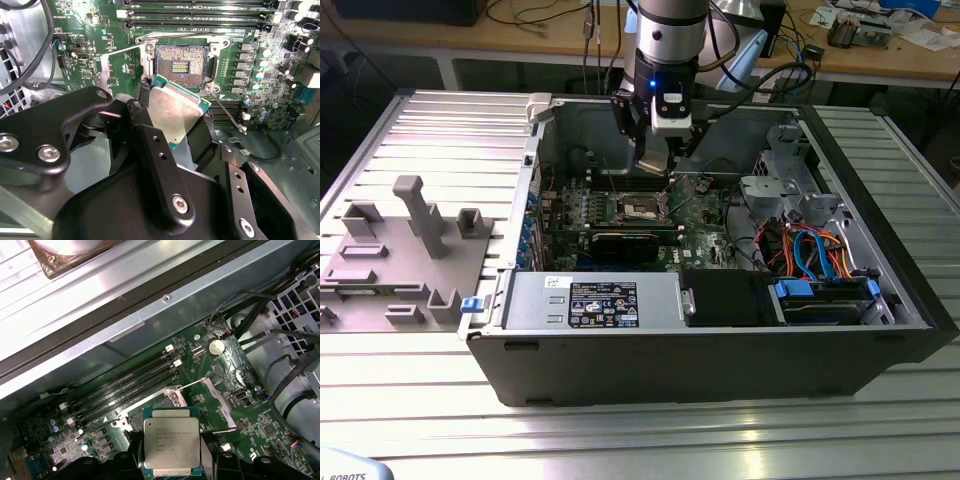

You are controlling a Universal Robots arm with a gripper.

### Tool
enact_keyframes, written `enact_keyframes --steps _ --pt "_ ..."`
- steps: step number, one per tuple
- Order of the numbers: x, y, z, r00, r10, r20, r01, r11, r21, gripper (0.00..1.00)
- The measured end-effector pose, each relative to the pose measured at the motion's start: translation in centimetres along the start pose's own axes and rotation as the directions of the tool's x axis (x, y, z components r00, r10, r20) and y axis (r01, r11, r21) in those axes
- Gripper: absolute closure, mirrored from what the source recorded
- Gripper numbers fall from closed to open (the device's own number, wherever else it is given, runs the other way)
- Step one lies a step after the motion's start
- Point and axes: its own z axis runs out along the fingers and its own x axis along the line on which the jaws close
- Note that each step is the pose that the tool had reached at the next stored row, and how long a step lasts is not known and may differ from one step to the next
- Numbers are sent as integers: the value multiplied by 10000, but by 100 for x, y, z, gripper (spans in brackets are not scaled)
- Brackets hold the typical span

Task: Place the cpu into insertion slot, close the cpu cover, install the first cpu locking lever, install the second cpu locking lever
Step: 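Place the cpu into insertion slot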

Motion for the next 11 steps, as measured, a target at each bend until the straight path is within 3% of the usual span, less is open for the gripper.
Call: enact_keyframes --steps 11 --pt "0 0 0 9997 256 18 -256 9997 -4 46"
